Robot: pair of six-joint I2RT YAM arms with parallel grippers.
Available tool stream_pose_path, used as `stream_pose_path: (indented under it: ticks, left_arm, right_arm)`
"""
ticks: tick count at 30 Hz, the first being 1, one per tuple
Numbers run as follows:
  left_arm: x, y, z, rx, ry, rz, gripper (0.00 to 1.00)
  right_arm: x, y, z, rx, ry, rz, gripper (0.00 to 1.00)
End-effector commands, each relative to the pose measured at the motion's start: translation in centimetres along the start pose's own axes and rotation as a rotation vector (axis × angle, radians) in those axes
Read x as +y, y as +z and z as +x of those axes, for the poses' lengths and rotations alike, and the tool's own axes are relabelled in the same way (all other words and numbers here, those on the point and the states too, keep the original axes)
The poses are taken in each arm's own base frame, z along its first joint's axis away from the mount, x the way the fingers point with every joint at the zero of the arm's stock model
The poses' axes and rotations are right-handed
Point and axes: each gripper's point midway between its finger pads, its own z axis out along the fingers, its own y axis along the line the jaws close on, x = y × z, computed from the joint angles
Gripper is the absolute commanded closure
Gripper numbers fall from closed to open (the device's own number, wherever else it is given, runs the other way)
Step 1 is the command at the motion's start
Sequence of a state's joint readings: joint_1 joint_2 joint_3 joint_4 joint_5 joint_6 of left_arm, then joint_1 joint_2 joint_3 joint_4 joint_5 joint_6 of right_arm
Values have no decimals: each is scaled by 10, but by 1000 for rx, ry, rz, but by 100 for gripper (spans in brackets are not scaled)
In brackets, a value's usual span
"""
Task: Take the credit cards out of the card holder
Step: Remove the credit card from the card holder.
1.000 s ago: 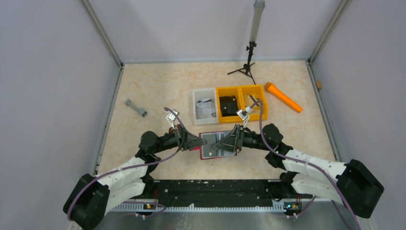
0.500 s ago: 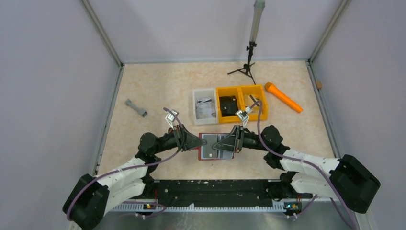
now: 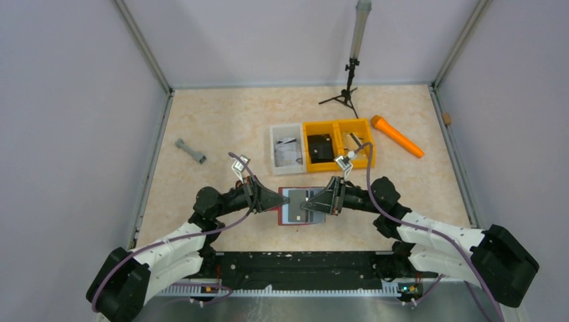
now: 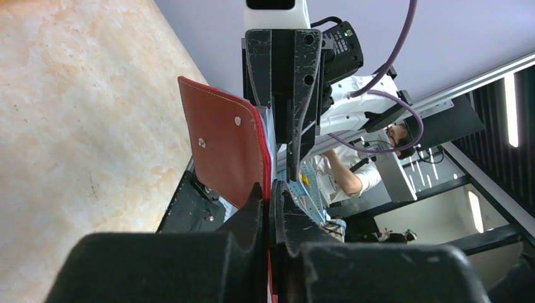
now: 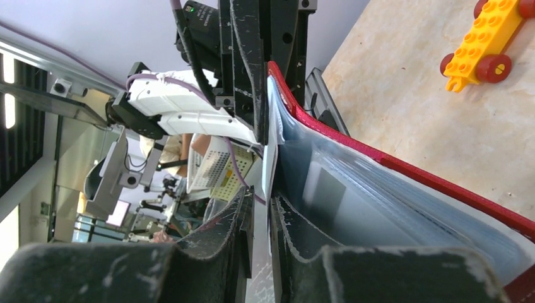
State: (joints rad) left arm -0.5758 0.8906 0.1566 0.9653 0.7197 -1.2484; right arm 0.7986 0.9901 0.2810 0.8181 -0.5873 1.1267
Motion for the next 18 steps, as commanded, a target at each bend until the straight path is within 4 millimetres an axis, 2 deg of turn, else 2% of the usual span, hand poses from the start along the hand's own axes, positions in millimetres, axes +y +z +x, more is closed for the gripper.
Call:
stream_pose_path:
  ticks: [1, 8, 12, 18]
  left_arm:
    - [-7, -2, -3, -30, 53, 26, 100]
    - [-14, -4, -7, -54, 63, 36, 100]
    - [-12, -5, -8, -65, 63, 21, 100]
    - [1, -8, -15, -109, 82, -59, 100]
  right_arm:
    - [10, -4, -14, -58, -58, -40, 86]
    - [2, -12, -14, -82, -48, -19, 94]
    - [-2, -15, -15, -91, -49, -5, 95]
    - [-27, -23, -21, -116, -62, 114, 100]
